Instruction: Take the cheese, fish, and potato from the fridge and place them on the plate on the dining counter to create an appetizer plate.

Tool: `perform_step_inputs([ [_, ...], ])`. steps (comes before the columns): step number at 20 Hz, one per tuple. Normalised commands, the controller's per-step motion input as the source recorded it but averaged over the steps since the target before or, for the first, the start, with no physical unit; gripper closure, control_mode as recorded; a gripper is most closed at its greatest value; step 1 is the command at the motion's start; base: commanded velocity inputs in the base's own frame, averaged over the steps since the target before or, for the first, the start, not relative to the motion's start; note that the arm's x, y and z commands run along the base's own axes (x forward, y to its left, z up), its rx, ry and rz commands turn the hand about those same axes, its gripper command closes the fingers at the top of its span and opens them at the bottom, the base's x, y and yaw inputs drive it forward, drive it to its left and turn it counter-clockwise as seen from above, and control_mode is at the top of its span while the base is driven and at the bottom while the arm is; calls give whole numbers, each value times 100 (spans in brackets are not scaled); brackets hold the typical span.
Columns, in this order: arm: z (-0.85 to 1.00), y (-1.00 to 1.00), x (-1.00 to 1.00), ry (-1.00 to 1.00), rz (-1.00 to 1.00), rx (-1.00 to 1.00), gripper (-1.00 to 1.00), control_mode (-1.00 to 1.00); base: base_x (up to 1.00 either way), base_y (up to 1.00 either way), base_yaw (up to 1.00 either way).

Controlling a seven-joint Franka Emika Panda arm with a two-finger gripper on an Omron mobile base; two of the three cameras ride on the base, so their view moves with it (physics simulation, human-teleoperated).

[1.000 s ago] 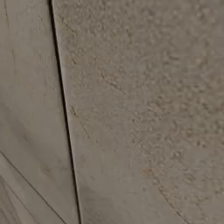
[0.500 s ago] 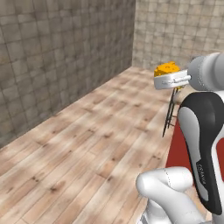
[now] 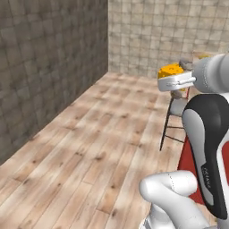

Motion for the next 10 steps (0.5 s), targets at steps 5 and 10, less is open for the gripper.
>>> perform_step_inputs([
  [5, 0, 0, 0, 0, 0, 0, 100, 100, 100, 48, -40],
  [10, 0, 0, 0, 0, 0, 0, 100, 100, 100, 58, -41],
])
